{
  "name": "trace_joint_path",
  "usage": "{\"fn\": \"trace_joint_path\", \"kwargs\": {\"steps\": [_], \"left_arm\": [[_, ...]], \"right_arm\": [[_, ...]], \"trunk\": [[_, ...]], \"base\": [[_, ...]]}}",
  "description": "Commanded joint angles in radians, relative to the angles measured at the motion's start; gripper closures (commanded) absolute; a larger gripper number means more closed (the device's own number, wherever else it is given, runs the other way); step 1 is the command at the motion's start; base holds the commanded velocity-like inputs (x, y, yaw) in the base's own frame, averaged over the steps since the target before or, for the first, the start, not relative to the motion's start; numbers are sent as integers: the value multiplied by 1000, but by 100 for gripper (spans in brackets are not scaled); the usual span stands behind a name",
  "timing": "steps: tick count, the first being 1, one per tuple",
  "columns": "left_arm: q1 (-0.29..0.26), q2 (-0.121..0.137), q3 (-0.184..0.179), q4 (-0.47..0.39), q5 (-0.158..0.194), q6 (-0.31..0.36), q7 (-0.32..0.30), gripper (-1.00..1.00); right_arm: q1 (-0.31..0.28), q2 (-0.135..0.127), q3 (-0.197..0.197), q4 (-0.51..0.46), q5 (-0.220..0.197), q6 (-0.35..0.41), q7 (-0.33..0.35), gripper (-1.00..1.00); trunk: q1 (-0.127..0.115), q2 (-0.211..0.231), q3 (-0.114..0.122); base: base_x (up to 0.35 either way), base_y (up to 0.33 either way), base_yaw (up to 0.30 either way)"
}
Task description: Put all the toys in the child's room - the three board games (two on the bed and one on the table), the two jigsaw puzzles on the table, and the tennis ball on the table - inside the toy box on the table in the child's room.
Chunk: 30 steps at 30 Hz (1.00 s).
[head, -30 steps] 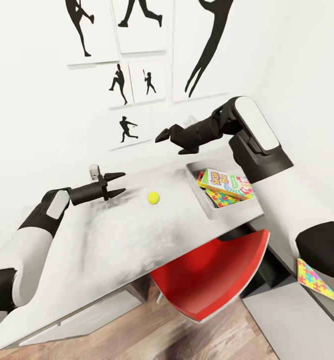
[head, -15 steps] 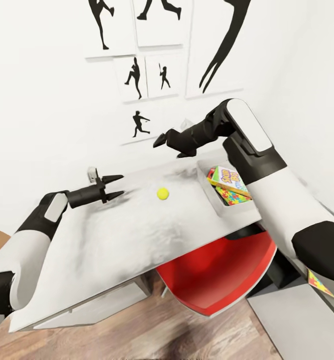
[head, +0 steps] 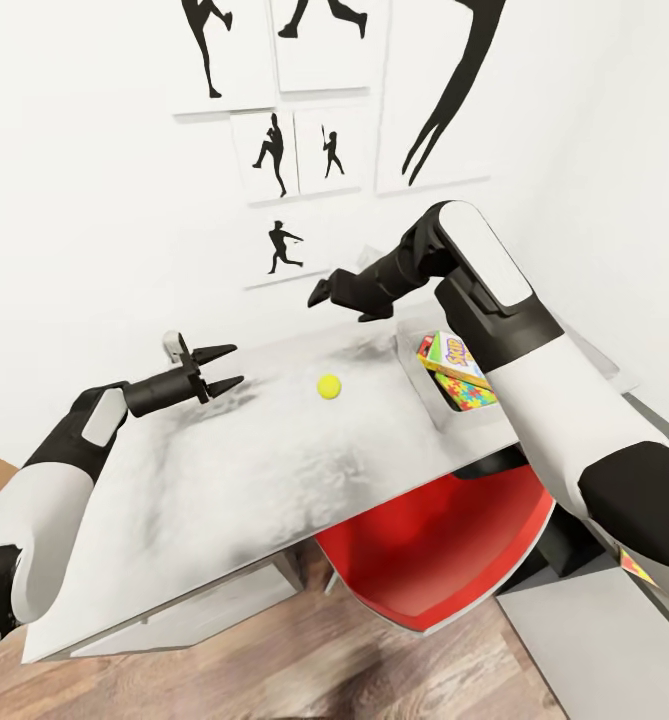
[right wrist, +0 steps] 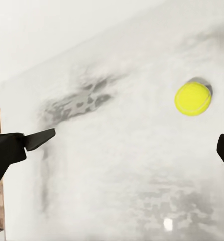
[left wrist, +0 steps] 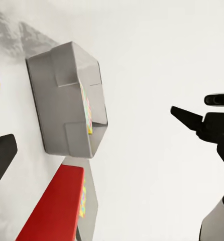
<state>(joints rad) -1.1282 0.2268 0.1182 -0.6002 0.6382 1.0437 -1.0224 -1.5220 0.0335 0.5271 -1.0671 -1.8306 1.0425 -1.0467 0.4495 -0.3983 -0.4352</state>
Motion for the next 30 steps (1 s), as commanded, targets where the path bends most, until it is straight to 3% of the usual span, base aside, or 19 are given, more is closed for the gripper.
{"fn": "trace_joint_path", "kwargs": {"steps": [1,30], "left_arm": [[-1,0,2,0,-4,3,-5,-100],[14,5,2,0,-3,3,-7,-100]], "right_arm": [[-1,0,0,0,-9,3,-12,-100],[0,-1,2,-11,-9,-4,-16,-100]], "trunk": [[1,-2,-2],[1,-2,35]], "base": [[0,3,0],[0,0,0]]}}
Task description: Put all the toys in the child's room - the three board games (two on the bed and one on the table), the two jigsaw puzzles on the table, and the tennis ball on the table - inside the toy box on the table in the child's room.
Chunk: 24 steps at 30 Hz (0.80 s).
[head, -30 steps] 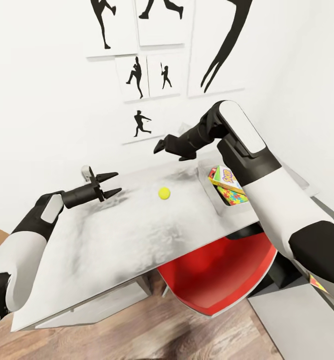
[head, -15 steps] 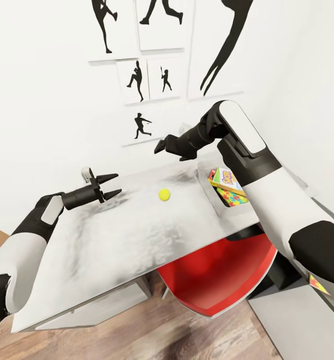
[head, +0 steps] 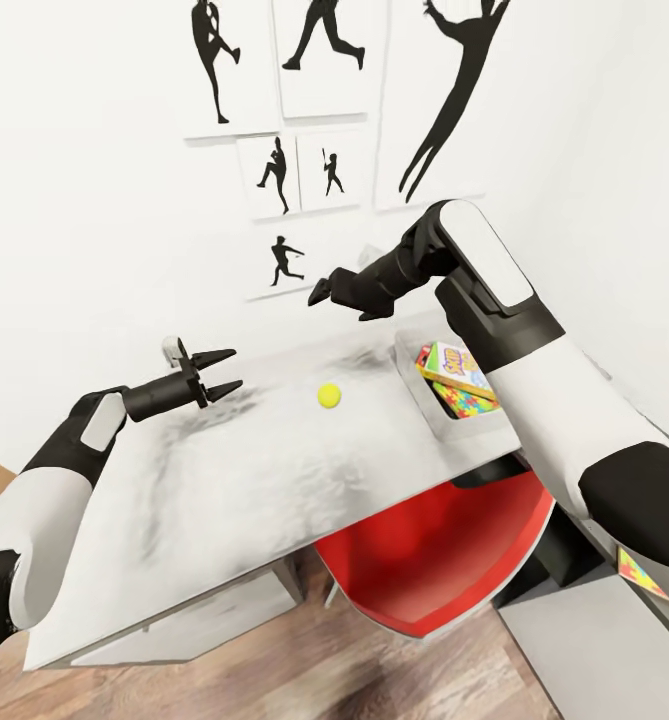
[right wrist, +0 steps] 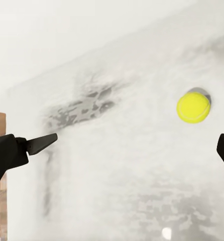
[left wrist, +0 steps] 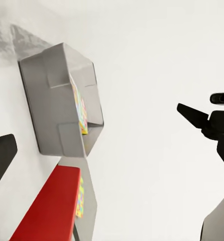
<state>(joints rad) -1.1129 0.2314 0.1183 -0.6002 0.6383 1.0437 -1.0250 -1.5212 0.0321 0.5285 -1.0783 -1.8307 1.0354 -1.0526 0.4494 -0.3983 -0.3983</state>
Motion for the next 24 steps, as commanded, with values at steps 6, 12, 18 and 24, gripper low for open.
{"fn": "trace_joint_path", "kwargs": {"steps": [6,12,18,24], "left_arm": [[1,5,1,0,-3,3,-6,-100],[7,6,1,0,-3,3,-6,-100],[20,7,2,0,-3,3,-6,-100],[22,8,3,0,-4,3,-6,-100]], "right_arm": [[-1,0,1,0,-9,3,-11,-100],[0,0,1,-1,-9,3,-11,-100],[-2,0,1,-3,-9,5,-11,-100],[-2,0,1,-3,-9,5,-10,-100]], "trunk": [[1,-2,8],[1,-2,18],[1,-2,28],[1,-2,38]], "base": [[0,0,0],[0,0,0],[0,0,45],[0,0,112]]}}
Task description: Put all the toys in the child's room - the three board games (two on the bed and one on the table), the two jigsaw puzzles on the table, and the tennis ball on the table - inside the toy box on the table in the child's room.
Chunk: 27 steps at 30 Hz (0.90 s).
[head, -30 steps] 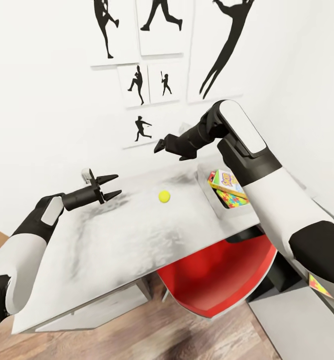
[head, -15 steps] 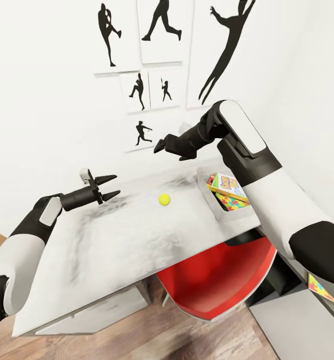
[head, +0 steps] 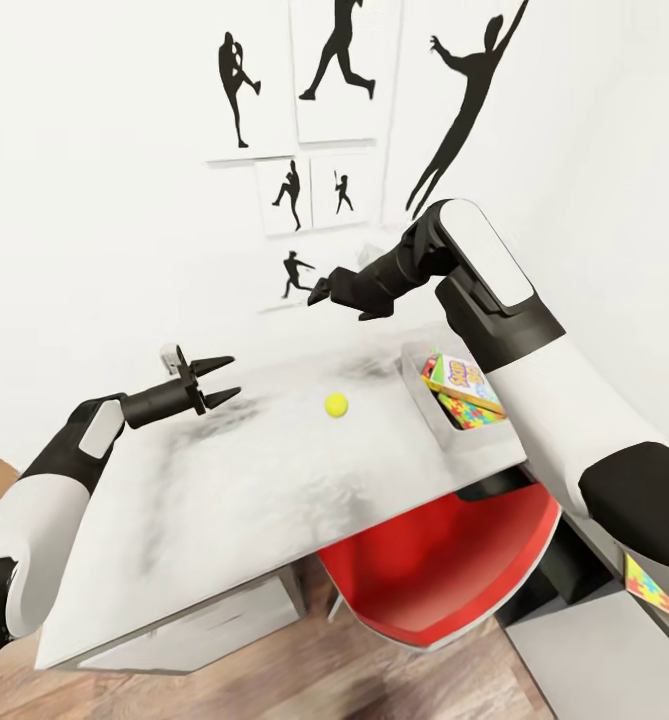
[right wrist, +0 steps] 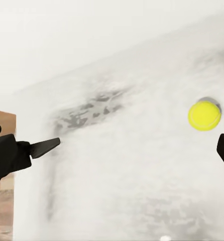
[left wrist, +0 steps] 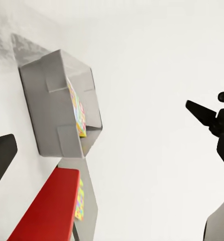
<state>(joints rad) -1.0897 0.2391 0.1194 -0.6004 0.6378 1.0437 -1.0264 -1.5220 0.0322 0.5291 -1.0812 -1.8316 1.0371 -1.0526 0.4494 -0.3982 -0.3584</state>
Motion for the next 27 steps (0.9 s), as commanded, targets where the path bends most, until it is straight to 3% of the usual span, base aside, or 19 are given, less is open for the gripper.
{"fn": "trace_joint_path", "kwargs": {"steps": [1,15,27], "left_arm": [[0,0,2,1,-3,3,-4,-100],[1,-1,0,1,-4,3,-4,-100],[1,-3,-7,2,-4,3,-4,-100]], "right_arm": [[-1,0,0,-1,-9,4,-10,-100],[-1,0,0,-3,-9,6,-11,-100],[-1,-1,0,-3,-9,6,-12,-100]], "trunk": [[1,-2,0],[1,-2,21],[1,-2,38]], "base": [[0,0,137],[0,-5,158],[18,-120,192]]}}
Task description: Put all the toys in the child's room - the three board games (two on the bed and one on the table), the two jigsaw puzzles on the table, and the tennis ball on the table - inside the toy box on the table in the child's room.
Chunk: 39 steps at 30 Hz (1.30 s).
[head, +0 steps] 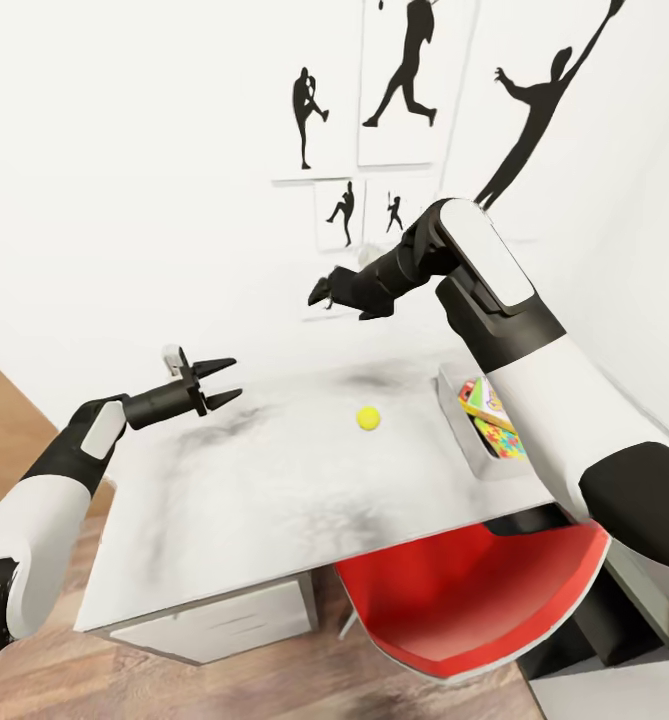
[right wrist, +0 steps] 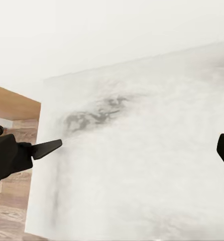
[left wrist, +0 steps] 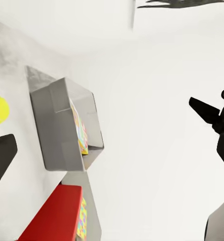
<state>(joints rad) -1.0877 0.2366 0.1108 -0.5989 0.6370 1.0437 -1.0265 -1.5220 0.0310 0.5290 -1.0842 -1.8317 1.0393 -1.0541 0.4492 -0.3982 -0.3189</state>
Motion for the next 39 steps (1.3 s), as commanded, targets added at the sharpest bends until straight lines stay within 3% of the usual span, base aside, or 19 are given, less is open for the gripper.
{"fn": "trace_joint_path", "kwargs": {"steps": [1,22,39], "left_arm": [[0,0,-1,1,-3,3,-4,-100],[11,-2,-7,-1,-3,3,-4,-100],[14,-3,-8,-1,-3,3,-3,-100]], "right_arm": [[-1,0,0,-1,-8,4,-10,-100],[-1,-6,0,-1,-9,4,-11,-100],[25,-5,-1,0,-8,7,-8,-100]], "trunk": [[1,-2,0],[1,-2,28],[1,-2,32]], "base": [[111,-15,194],[61,-71,192],[6,-33,27]]}}
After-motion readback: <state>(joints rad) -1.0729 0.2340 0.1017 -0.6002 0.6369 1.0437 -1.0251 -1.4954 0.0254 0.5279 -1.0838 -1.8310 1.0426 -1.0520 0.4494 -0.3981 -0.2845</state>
